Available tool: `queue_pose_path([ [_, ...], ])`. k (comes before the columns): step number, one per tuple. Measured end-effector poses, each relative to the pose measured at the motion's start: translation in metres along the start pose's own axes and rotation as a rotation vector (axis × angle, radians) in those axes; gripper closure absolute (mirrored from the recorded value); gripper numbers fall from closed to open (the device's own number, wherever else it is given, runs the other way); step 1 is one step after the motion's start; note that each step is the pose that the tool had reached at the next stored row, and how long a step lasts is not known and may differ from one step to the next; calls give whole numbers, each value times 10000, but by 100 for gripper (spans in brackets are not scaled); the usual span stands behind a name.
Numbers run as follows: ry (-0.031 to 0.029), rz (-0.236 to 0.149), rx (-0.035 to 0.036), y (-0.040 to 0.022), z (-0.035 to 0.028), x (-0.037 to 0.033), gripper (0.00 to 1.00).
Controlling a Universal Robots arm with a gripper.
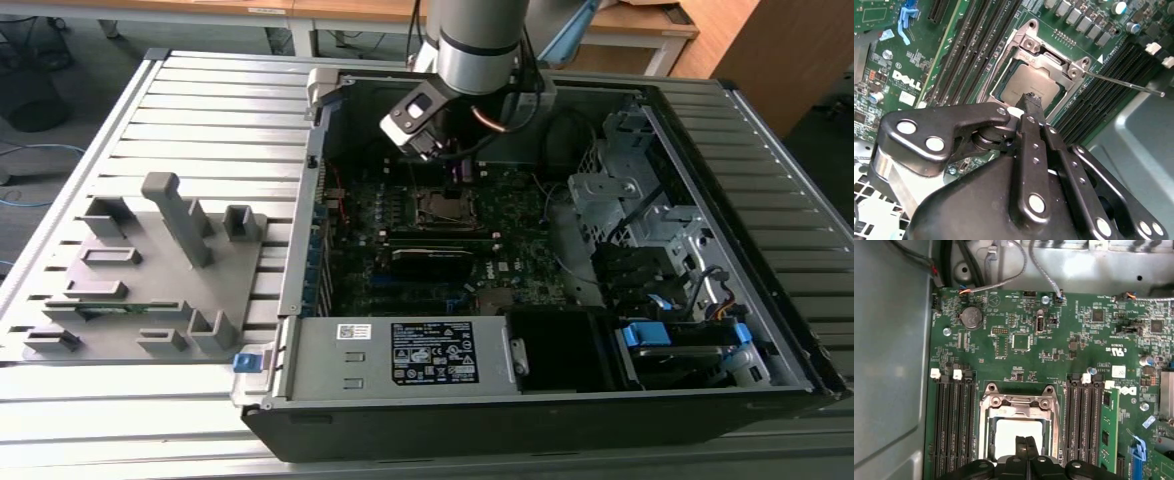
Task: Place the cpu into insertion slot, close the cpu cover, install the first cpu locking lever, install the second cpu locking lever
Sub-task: 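Close the cpu cover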
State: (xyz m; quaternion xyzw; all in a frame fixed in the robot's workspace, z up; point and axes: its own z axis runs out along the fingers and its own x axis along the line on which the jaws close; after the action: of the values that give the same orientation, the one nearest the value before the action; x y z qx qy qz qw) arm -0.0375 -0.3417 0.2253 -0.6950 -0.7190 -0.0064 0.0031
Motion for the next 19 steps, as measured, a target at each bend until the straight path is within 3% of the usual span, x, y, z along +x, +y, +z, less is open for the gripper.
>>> queue_pose_path([
  [13,9,-1850,24,0,6,0,89],
  [19,8,-1949,26,0,6,0,89],
])
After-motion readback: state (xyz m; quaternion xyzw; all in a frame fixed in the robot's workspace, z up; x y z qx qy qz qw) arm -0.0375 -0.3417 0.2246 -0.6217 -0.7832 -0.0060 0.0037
